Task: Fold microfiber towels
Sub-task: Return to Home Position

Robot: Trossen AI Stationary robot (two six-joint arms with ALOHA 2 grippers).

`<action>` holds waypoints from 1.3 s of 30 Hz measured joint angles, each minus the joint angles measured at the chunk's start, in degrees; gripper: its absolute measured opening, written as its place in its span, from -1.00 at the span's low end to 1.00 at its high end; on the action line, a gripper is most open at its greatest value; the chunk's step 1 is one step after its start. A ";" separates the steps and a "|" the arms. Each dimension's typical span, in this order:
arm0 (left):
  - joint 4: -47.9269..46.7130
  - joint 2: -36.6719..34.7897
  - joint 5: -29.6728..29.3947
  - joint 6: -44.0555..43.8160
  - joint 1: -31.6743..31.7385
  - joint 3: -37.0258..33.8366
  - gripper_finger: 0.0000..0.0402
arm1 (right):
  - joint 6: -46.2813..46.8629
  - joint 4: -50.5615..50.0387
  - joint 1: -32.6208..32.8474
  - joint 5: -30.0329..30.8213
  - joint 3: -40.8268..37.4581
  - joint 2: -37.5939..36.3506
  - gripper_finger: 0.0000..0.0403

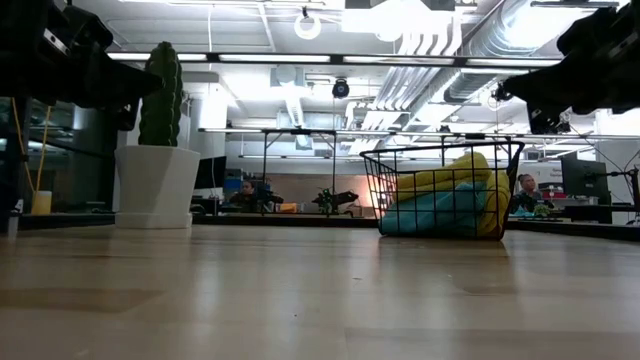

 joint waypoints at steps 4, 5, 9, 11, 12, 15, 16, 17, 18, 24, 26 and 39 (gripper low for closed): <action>0.00 0.00 -0.01 -0.01 -0.01 0.00 -1.00 | 0.54 0.26 -3.50 -4.46 -0.16 0.01 -1.00; 0.00 0.00 -0.02 0.00 0.00 0.00 -1.00 | 0.54 0.27 -3.86 -4.46 -0.16 0.01 -1.00; 0.00 0.00 -0.01 -0.01 0.00 0.00 -1.00 | -0.27 -0.02 -4.61 -3.51 -0.14 0.12 -1.00; 0.00 0.00 -0.02 -0.01 0.00 0.00 -1.00 | -2.75 0.08 -4.61 -1.78 -0.14 0.12 -1.00; 0.00 0.00 -0.02 -0.01 0.00 0.00 -1.00 | -4.04 0.15 -4.61 -1.29 -0.14 0.12 -1.00; 0.00 0.00 -0.02 -0.01 0.00 0.00 -1.00 | -3.59 0.15 -4.61 -1.13 -0.14 0.12 -1.00; 0.00 0.00 -0.02 -0.01 0.00 0.00 -1.00 | -2.46 0.15 -4.61 -1.13 -0.14 0.12 -1.00; 0.00 0.00 -0.02 -0.01 0.00 0.00 -1.00 | -1.31 0.15 -4.59 -1.13 -0.14 0.12 -1.00; 0.00 0.00 -0.02 -0.01 0.00 0.00 -1.00 | -0.06 0.15 -4.59 -1.13 -0.14 0.12 -1.00; 0.00 0.00 -0.02 -0.01 0.00 0.00 -1.00 | 7.33 0.13 -4.59 -1.05 -0.14 0.12 -1.00; 0.00 0.00 -0.02 -0.01 0.00 0.00 -1.00 | 9.19 0.11 -4.59 -1.05 -0.14 0.12 -1.00; 0.00 0.00 -0.02 -0.01 -0.01 0.00 -0.99 | 11.45 0.06 -4.59 -0.96 -0.12 0.14 -1.00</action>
